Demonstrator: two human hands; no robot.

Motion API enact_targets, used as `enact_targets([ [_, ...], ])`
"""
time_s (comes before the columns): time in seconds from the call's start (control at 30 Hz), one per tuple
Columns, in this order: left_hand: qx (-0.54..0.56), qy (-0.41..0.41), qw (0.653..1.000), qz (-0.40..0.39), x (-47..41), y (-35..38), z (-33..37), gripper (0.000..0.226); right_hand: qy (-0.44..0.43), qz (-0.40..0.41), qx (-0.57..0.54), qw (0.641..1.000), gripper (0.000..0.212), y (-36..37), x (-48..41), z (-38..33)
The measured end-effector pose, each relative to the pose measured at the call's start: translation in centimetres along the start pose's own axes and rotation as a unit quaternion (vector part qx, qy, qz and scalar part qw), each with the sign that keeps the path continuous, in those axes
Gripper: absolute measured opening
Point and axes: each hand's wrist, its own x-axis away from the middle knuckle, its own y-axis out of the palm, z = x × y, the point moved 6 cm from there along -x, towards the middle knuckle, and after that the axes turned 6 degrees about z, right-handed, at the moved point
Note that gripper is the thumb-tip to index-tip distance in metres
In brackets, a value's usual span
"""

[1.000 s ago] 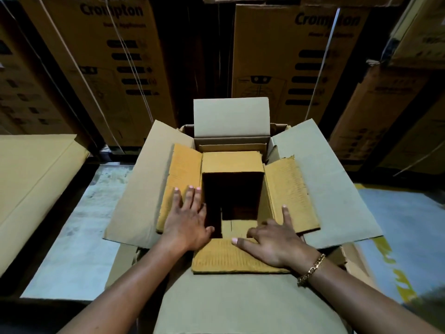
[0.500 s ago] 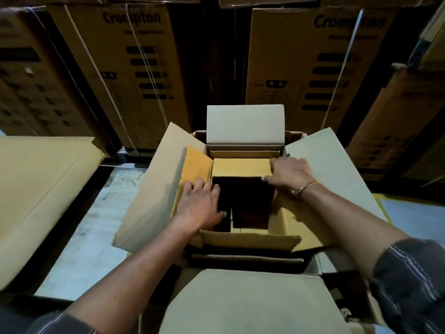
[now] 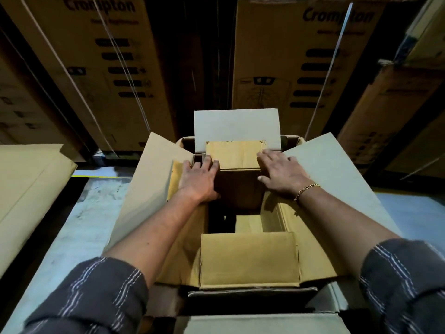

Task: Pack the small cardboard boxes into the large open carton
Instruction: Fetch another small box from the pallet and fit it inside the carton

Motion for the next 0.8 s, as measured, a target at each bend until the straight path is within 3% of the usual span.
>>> enact_targets([
  [0.33,-0.039,0.019,0.999,0.004,-1.5,1.1,0.1,0.102,-0.015,-0.036,0.116,0.992,0.107,3.3,-0.3,-0.3],
  [0.6,-0.041,0.023,0.999,0.015,-0.4,1.0,0.0,0.102,-0.051,-0.043,0.083,0.994,0.099,0.2,3.7,-4.0],
  [0.7,-0.024,0.027,0.999,0.025,0.0,0.6,0.0,0.098,-0.052,-0.178,-0.042,0.982,0.080,-0.2,8.4,-5.6],
  [0.8,-0.009,0.024,0.999,0.029,0.2,0.0,0.6,0.096,-0.058,-0.308,-0.156,0.937,0.063,-1.3,12.9,-6.0],
])
